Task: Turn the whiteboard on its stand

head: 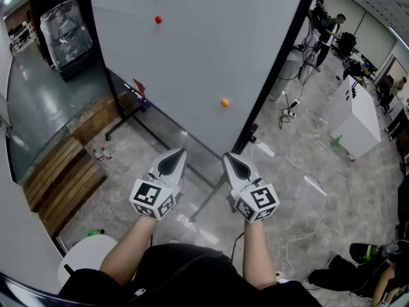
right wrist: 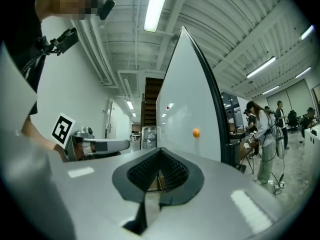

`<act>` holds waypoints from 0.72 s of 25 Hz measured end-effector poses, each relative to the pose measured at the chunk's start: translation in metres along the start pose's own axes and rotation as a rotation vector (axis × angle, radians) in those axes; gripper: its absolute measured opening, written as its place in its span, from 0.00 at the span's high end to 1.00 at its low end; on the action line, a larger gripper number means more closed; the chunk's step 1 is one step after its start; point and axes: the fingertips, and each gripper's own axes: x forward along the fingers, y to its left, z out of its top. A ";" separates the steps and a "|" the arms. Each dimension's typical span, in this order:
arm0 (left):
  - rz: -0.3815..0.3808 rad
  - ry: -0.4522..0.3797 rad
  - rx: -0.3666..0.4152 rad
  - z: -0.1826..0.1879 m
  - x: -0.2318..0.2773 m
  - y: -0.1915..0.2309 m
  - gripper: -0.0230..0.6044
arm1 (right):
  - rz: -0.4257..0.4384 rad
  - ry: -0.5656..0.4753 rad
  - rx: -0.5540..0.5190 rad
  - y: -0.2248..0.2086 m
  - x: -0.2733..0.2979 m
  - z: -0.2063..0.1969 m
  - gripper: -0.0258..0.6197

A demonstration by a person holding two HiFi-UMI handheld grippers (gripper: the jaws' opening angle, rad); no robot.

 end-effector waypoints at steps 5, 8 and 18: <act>-0.005 0.004 -0.001 -0.003 -0.001 0.001 0.96 | 0.003 0.012 0.002 0.003 0.001 -0.007 0.95; -0.005 0.002 -0.002 -0.001 -0.001 0.004 0.96 | 0.003 0.014 -0.004 0.003 0.003 -0.006 0.95; -0.012 0.003 -0.001 -0.002 0.004 0.008 0.96 | 0.001 0.020 -0.015 -0.003 0.005 -0.004 0.95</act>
